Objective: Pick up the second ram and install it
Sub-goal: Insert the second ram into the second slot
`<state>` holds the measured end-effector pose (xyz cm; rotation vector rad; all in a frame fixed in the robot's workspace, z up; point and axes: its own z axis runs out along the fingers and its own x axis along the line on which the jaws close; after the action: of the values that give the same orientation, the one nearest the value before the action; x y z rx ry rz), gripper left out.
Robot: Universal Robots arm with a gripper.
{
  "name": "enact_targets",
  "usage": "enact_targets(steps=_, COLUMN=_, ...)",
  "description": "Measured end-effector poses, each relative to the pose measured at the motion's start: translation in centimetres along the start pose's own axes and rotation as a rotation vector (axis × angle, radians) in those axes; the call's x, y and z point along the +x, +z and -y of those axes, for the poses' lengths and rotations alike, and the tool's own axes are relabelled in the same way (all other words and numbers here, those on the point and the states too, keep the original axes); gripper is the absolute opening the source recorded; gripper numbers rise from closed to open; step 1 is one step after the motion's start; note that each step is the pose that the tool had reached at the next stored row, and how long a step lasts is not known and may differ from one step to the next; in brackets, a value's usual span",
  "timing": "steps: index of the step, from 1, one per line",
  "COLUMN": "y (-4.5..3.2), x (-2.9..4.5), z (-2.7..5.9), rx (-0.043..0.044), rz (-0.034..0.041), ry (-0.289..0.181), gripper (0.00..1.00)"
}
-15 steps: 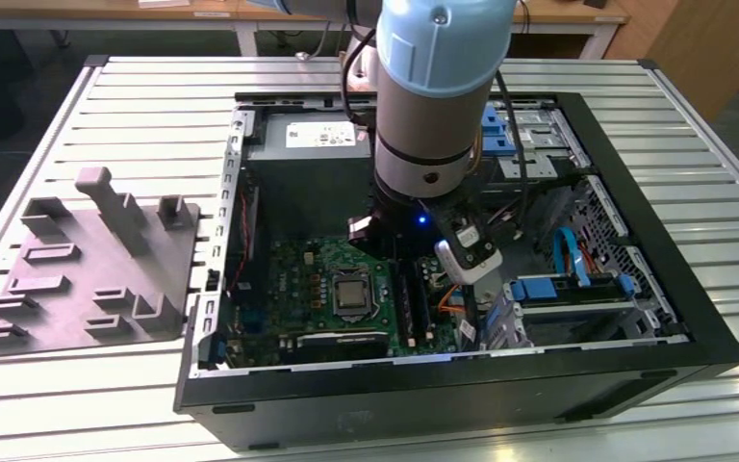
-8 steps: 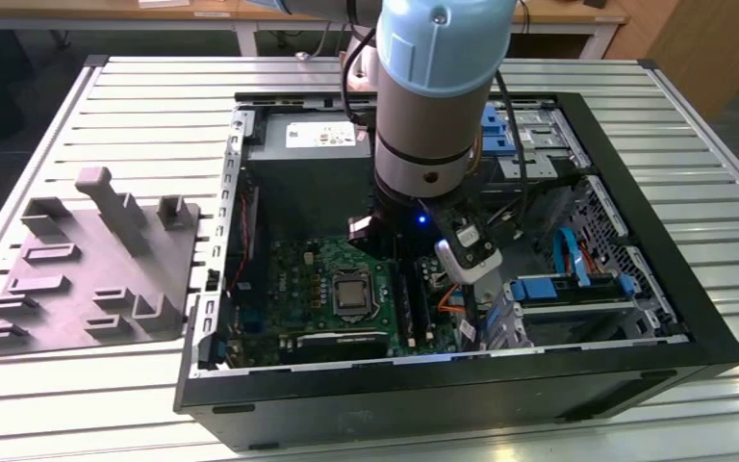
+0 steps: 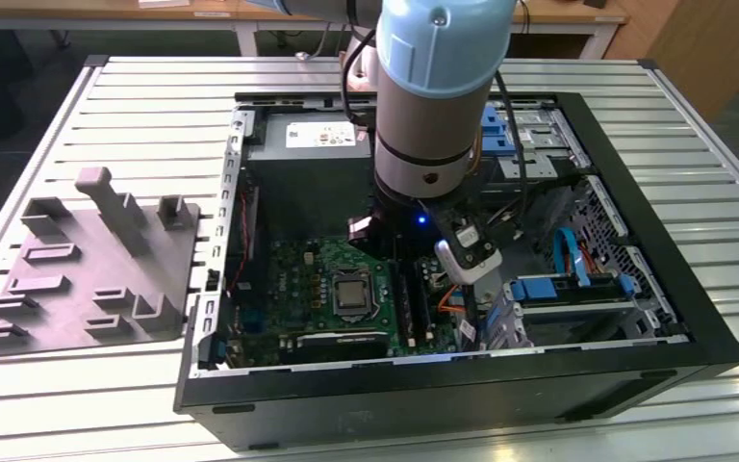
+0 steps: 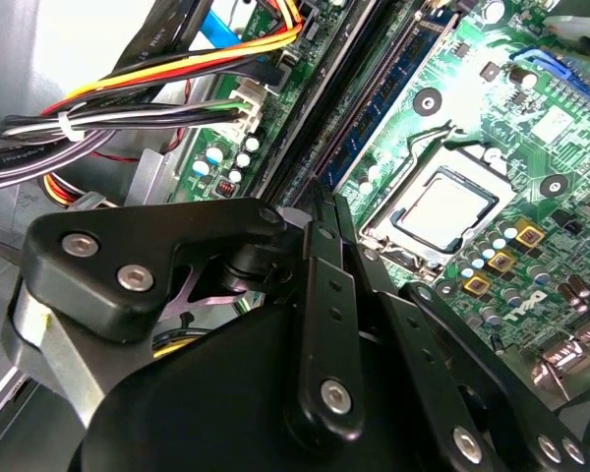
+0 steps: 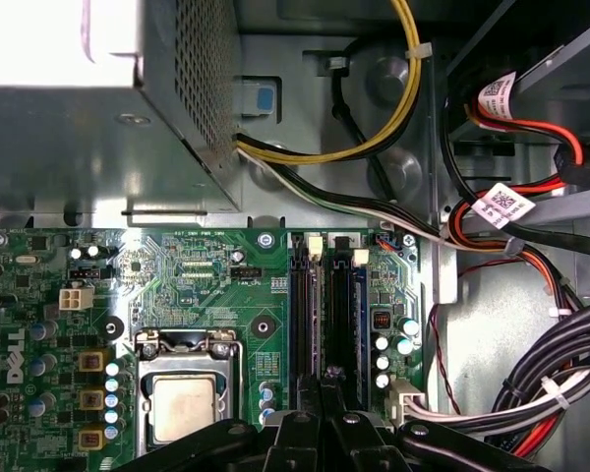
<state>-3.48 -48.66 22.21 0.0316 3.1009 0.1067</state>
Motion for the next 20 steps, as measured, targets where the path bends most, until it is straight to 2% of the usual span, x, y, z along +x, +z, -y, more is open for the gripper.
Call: enact_targets(steps=20, y=0.43, x=0.02, z=0.03, rx=-0.0001, rz=0.0, ry=0.0, gripper=0.11)
